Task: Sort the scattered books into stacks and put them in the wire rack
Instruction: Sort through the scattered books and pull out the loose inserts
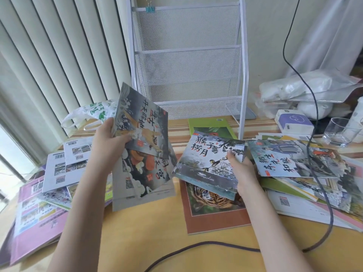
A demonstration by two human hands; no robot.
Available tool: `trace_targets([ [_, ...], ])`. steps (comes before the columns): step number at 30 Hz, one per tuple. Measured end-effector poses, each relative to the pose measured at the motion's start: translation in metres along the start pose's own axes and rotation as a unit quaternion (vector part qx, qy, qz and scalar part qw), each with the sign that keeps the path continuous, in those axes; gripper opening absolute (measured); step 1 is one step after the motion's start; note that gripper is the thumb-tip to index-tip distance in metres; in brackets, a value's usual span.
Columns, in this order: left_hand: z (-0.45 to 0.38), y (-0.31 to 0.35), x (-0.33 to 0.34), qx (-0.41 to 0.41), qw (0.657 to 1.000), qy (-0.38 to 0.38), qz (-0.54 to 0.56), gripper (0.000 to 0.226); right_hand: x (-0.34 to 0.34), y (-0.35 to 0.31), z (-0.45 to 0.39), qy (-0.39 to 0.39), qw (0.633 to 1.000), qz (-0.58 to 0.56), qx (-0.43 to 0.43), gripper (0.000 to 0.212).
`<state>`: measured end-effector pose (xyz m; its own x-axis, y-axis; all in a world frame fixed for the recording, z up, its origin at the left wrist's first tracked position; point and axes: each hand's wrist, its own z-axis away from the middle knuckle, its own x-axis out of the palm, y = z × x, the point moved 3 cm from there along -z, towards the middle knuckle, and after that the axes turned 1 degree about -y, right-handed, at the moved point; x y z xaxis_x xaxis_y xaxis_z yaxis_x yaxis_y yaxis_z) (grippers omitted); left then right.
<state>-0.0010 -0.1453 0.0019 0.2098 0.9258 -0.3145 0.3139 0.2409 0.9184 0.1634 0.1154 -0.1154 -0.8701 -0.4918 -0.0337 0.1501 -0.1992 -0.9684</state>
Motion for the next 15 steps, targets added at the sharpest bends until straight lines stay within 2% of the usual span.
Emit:
trace_targets([
  [2,0.002,0.012,-0.014,0.029,0.999,0.012,-0.007,0.019,0.005,0.001,0.001,-0.021,0.999,0.038,-0.029,0.061],
  [4,0.002,0.019,-0.024,0.034,0.998,0.017,0.043,0.021,0.01,0.003,0.002,-0.036,0.996,0.07,-0.05,0.075],
  [6,0.0,0.023,-0.028,0.016,0.994,0.017,0.109,0.022,0.011,0.001,0.005,-0.033,0.991,0.105,-0.07,0.08],
  [10,-0.004,0.01,-0.009,-0.033,0.976,-0.003,0.216,0.022,0.015,-0.006,0.015,-0.024,0.972,0.172,-0.158,0.063],
  [13,-0.001,-0.01,0.018,-0.065,0.963,-0.009,0.263,0.022,0.021,-0.011,0.022,0.011,0.919,0.262,-0.293,0.047],
  [14,0.0,-0.017,0.027,-0.075,0.959,-0.01,0.274,0.021,0.022,-0.011,0.02,0.024,0.908,0.259,-0.327,0.038],
  [15,0.003,-0.023,0.035,-0.084,0.954,-0.013,0.287,0.02,0.022,-0.013,0.025,0.015,0.912,0.233,-0.337,0.041],
])
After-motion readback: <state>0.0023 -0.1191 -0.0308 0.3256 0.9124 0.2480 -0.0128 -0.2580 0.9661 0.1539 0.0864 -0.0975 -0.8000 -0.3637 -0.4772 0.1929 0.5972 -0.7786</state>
